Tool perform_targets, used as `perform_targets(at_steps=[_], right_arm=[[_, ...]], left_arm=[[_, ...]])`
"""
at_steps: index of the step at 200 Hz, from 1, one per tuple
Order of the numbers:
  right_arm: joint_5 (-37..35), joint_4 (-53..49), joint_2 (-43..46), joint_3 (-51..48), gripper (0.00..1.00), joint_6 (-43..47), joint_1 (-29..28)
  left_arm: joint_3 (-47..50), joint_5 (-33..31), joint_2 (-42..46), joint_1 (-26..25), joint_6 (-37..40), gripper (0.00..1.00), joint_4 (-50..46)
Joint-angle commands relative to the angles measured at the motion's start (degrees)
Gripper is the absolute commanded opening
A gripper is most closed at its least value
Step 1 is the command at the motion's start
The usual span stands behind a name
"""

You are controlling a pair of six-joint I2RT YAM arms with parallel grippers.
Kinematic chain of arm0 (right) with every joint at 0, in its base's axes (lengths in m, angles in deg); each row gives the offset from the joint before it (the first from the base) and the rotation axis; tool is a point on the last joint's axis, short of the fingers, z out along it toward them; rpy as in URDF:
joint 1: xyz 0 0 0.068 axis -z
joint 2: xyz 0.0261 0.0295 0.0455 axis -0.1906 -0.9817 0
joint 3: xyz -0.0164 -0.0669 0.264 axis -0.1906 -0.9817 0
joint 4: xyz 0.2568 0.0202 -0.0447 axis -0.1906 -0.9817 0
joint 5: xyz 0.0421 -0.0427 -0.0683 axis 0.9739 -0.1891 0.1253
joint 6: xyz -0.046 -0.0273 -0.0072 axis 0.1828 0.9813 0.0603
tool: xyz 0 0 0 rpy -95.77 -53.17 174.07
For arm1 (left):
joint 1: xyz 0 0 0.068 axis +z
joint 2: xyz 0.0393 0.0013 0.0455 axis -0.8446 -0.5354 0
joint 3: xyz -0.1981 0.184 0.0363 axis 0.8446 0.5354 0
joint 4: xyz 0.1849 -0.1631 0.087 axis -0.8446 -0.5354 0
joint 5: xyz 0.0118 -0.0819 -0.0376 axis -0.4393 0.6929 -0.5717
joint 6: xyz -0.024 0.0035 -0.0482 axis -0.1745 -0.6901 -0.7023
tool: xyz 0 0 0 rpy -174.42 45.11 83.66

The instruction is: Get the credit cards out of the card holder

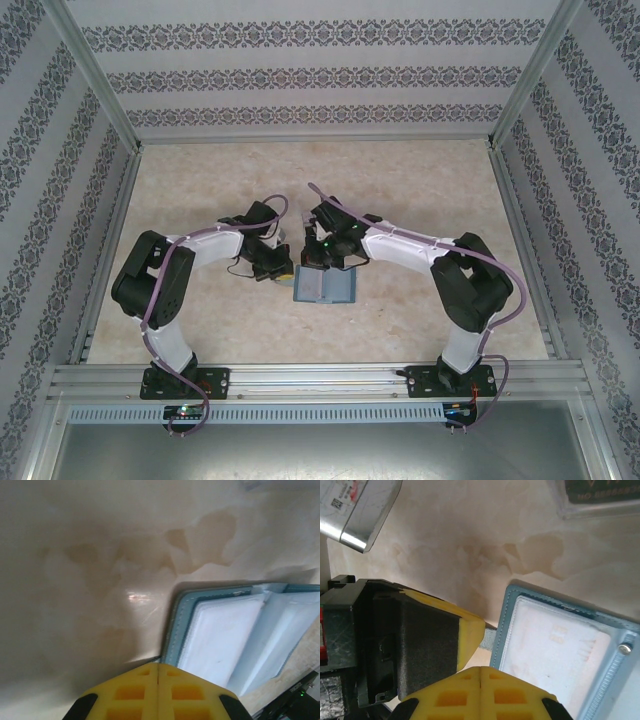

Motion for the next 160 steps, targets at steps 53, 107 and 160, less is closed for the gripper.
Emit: perform_targets(at_steps=[53,107,160], right_arm=[[1.22,-1.88,-5.59,1.80,0.00,-1.48,-2.34],[1.80,-3.43,-8.56,4.15,0.03,-1.33,-3.28],[-1.33,-7.79,-9.08,5.20,0.10,-0.61,-3.46]], left_arm=[[3.48,-2.27,-0.02,-0.77,1.84,0.00,-0.21],[4.93,-2.14,0.07,-0.76,1.82,0.00,0.45],[4.87,-1.81,-0.22,-0.80,1.75,0.00,0.76]])
